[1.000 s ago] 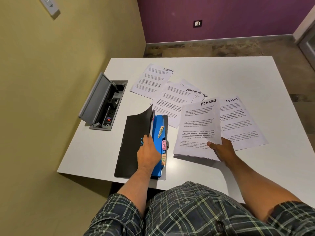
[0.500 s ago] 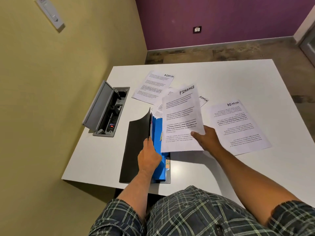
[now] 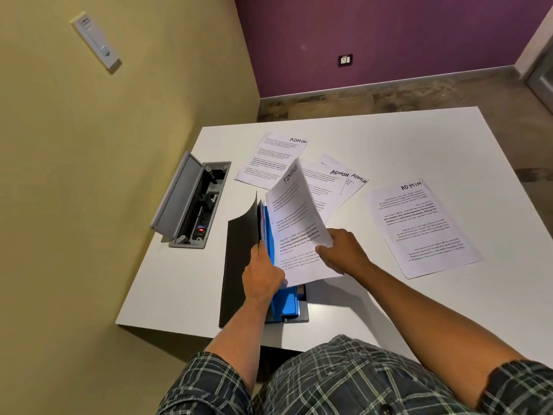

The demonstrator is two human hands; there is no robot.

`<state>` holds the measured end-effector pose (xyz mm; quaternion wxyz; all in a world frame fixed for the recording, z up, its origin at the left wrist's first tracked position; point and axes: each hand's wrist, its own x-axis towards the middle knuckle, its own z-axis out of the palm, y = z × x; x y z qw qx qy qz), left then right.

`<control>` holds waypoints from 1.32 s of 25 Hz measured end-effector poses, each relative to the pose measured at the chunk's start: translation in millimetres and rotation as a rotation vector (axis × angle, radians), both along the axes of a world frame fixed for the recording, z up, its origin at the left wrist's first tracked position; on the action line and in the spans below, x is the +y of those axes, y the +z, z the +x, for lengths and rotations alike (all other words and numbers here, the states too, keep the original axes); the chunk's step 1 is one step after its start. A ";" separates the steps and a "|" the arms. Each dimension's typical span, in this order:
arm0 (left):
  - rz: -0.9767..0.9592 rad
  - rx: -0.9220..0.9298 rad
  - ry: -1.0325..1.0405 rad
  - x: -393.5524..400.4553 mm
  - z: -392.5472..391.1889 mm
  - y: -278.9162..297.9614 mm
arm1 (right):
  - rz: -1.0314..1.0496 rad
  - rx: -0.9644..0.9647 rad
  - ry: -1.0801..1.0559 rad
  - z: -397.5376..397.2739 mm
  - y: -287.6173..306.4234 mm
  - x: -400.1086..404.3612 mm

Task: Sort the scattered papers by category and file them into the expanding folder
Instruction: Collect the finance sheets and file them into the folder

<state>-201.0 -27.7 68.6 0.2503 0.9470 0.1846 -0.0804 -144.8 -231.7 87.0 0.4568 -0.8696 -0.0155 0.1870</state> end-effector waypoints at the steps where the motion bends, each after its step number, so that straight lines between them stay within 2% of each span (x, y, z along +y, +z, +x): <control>1: 0.001 -0.001 0.010 -0.2 2.8 2.4 | -0.007 -0.003 0.019 -0.9 0.2 -0.5; 11: 0.013 -0.066 0.059 -7.1 23.0 19.3 | -0.007 0.061 0.215 9.6 13.2 2.2; 21: -0.001 -0.129 0.095 -15.8 29.1 35.1 | -0.130 0.078 0.379 34.4 24.8 61.2; 24: -0.044 -0.161 0.135 -18.5 32.6 40.5 | -0.090 0.009 0.368 28.8 15.4 72.2; 27: -0.083 -0.183 0.162 -21.1 34.3 44.7 | -0.142 -0.205 0.277 21.7 9.9 71.9; 30: -0.113 -0.206 0.173 -24.3 33.4 44.7 | -0.211 -0.341 0.309 17.1 -0.5 74.1; 33: -0.138 -0.212 0.184 -29.8 31.7 46.5 | -0.190 -0.322 0.347 20.8 -2.6 71.6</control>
